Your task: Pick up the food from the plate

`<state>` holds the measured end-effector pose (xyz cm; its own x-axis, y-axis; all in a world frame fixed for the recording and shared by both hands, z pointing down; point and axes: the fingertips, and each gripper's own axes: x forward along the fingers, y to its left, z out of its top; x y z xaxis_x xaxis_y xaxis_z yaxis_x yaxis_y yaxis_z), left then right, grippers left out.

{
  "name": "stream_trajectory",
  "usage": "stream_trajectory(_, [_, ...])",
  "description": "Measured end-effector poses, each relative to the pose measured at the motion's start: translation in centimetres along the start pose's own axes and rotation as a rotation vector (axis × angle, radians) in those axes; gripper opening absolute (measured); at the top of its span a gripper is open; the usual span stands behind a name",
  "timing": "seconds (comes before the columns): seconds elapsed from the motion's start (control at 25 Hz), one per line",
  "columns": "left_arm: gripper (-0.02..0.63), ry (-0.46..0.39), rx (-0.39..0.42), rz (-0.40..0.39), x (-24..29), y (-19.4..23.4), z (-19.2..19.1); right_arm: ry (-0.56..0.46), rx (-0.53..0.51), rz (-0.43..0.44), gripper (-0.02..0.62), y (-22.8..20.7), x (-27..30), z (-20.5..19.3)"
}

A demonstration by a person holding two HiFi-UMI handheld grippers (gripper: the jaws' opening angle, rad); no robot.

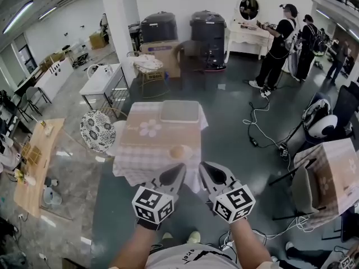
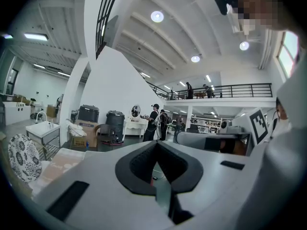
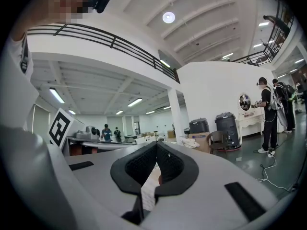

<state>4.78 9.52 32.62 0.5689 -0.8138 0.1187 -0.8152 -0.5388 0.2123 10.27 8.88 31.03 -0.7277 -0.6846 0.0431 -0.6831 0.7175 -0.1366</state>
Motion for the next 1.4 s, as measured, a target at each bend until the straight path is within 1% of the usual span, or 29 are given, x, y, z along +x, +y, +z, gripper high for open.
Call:
stream_trajectory(0.2, [0.005,0.017,0.003,0.013,0.5,0.3,-0.7,0.001,0.018,0.012,0.014,-0.7,0.6,-0.6])
stream_trajectory(0.4, [0.005,0.019,0.011,0.022,1.3,0.9,-0.6,0.0,0.023,0.023,0.014,-1.3,1.4,-0.6])
stream_trajectory(0.56, [0.005,0.026,0.002,0.021,2.2,2.5,-1.2,0.016,0.028,0.021,0.014,-2.0,2.9,-1.4])
stream_trajectory(0.8, [0.006,0.031,0.002,0.009,4.5,6.9,-1.3,0.043,0.031,-0.004,0.014,-3.6,7.4,-2.4])
stream_trajectory(0.92, [0.005,0.033,0.019,-0.004,6.1,9.7,-0.9,0.049,0.036,-0.019,0.014,-4.7,10.5,-2.6])
stream_trajectory(1.04, [0.005,0.05,0.013,-0.019,7.7,12.8,-1.2,0.065,0.035,-0.035,0.014,-5.6,13.7,-3.0])
stream_trajectory(1.24, [0.005,0.066,0.002,-0.054,10.5,17.6,-1.3,0.082,0.032,-0.066,0.014,-7.4,18.4,-3.6])
stream_trajectory(1.4, [0.006,0.093,0.007,-0.097,12.6,19.8,-2.2,0.096,0.041,-0.119,0.014,-9.1,20.5,-4.4])
